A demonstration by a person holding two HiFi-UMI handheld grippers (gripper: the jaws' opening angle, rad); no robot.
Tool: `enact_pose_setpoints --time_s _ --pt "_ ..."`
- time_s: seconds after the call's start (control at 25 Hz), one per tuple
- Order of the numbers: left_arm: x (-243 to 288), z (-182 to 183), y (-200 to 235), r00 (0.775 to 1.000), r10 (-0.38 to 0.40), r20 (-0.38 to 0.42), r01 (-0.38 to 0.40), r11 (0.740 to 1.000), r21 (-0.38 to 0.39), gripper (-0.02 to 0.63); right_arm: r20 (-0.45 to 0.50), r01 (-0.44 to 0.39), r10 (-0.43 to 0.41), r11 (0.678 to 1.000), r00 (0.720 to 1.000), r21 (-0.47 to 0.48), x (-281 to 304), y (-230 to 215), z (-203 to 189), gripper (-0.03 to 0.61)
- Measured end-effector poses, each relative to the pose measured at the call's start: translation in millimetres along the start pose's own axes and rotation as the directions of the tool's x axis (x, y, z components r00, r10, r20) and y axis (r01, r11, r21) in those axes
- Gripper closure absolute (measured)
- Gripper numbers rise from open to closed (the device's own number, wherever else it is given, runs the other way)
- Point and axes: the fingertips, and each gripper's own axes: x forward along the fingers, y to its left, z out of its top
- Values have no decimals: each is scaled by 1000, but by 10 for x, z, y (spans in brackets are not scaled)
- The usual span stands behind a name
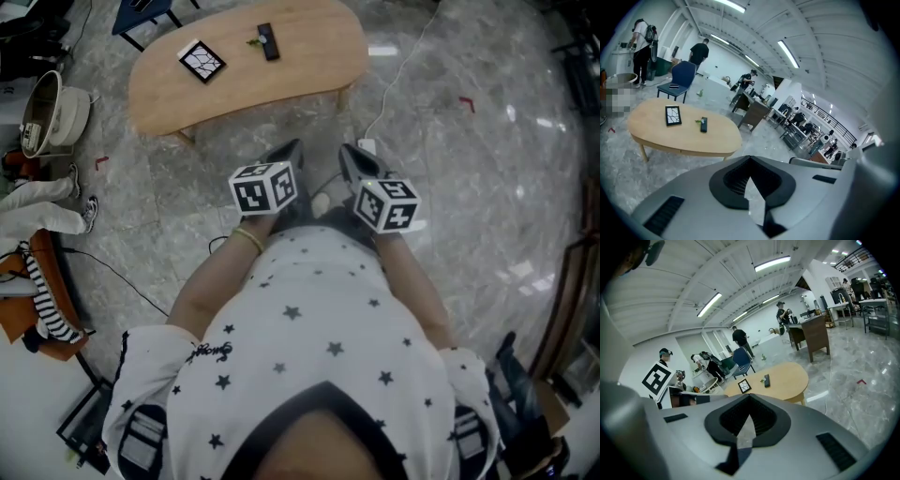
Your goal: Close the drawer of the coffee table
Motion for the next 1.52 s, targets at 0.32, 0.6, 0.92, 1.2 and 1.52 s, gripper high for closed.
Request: enact_pose_setpoints --time_s 0.32,0.6,0.92,1.2,1.52 --pt "-63 24 -135 1000 -23 9 22 999 30 606 11 -6 6 1000 1000 -27 -104 53 -22 569" --pt "-83 1 -149 1000 -22 12 22 999 32 606 22 7 -7 999 1000 -40 -136 39 -10 571" --pt "-112 -5 -171 1000 -23 16 22 999 45 606 35 -2 4 999 999 -44 -159 77 -11 571" --pt "-95 16 -178 1000 -28 14 27 998 53 606 41 -6 8 999 999 -46 -148 86 13 571" --pt "-97 -19 -216 999 -29 15 28 998 59 606 36 -7 9 998 999 -66 -171 82 -24 572"
